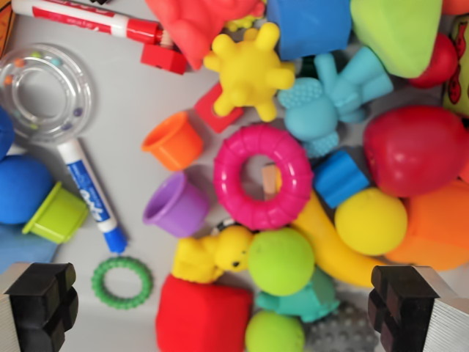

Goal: Pick an object from the bin

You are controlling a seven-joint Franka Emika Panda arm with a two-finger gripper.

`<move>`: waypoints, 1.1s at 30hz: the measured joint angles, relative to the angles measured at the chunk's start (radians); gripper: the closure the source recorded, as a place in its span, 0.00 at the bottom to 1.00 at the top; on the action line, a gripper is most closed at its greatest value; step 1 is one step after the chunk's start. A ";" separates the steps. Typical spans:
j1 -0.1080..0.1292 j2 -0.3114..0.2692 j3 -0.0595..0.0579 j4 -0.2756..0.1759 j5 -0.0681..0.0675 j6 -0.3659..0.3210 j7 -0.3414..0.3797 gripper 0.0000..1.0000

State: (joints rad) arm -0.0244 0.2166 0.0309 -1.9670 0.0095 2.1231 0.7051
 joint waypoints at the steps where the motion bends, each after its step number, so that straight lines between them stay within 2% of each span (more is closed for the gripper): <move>1: 0.001 0.004 0.001 0.000 0.000 0.004 -0.006 0.00; 20: 0.013 0.103 0.021 0.009 -0.018 0.104 -0.155 0.00; 33: 0.020 0.205 0.043 0.039 -0.042 0.186 -0.286 0.00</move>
State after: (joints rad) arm -0.0040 0.4216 0.0738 -1.9277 -0.0322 2.3088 0.4188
